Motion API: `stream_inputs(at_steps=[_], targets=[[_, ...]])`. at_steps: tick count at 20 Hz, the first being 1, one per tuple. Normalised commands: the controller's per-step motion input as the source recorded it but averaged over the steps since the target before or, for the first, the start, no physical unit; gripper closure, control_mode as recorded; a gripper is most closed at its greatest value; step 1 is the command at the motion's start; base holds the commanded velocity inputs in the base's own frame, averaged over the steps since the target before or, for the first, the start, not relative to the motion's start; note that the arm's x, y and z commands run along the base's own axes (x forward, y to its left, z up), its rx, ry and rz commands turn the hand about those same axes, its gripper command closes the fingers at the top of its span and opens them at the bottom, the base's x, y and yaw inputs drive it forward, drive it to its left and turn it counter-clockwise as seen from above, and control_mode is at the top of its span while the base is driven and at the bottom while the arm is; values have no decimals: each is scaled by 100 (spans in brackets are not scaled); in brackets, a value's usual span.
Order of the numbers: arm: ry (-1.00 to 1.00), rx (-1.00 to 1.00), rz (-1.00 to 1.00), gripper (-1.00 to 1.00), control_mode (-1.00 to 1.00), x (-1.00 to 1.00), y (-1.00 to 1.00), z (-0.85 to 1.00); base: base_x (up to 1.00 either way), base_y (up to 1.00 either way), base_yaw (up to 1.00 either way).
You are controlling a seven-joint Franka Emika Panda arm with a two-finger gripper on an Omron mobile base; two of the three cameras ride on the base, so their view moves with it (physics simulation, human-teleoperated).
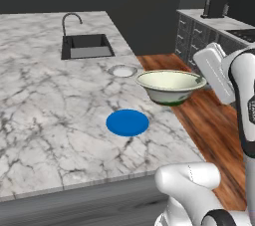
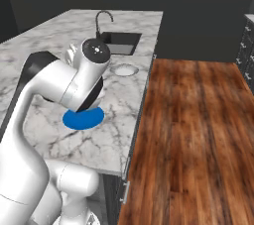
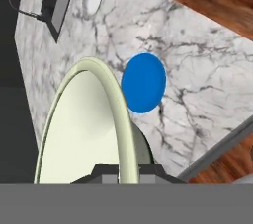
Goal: Move the bowls from the cabinet to the plates on the dining table.
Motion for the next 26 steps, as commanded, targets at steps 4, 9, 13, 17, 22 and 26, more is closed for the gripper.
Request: stream_inputs(at_steps=[4, 9, 13, 17, 22, 26], targets=[[-10, 0, 1, 100, -100, 8, 10, -58, 0, 0, 0], [-3, 0, 5, 100, -100, 0, 0, -45, 0, 0, 0], [1, 0, 8, 100, -100, 23, 0, -42, 0, 0, 0], [7, 0, 8, 100, -100, 71, 0, -27, 0, 0, 0], [6, 0, 8, 100, -100, 79, 0, -23, 0, 0, 0], [2, 0, 6, 100, -100, 55, 2, -38, 0, 0, 0]])
